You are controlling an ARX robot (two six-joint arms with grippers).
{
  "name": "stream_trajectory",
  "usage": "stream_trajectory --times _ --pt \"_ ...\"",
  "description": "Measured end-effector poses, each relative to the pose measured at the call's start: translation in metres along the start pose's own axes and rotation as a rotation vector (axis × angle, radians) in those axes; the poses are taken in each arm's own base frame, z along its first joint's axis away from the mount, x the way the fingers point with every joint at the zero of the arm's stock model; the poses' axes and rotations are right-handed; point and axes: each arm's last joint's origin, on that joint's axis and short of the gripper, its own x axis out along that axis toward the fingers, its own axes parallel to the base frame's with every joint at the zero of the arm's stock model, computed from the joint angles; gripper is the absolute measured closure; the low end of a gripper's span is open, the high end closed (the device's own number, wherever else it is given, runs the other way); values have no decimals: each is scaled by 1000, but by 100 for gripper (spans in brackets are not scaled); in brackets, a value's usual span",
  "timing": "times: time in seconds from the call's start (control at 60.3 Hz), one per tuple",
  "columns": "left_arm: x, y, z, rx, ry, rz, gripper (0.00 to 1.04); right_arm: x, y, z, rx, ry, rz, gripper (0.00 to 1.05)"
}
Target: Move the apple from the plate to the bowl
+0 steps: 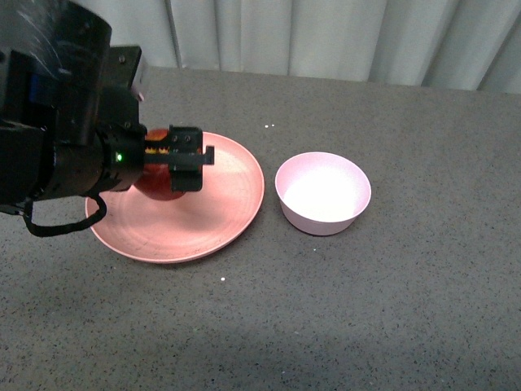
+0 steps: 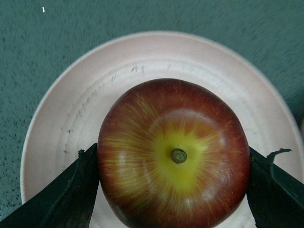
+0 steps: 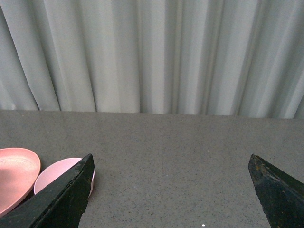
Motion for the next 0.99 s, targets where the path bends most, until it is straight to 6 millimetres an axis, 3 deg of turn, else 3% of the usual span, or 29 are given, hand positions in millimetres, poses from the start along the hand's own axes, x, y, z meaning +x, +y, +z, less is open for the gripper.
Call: stream_trajectory --times 0.133,0.415,0.68,0.995 --pt "-21 -40 22 17 -94 -117 28 0 0 0 0 0 0 9" --pt "-2 -98 12 96 -47 -226 28 0 0 0 0 0 0 9" --pt "17 -125 7 134 -23 -257 28 0 0 0 0 0 0 9" --pt "39 -140 -6 161 23 -261 28 0 0 0 0 0 0 9"
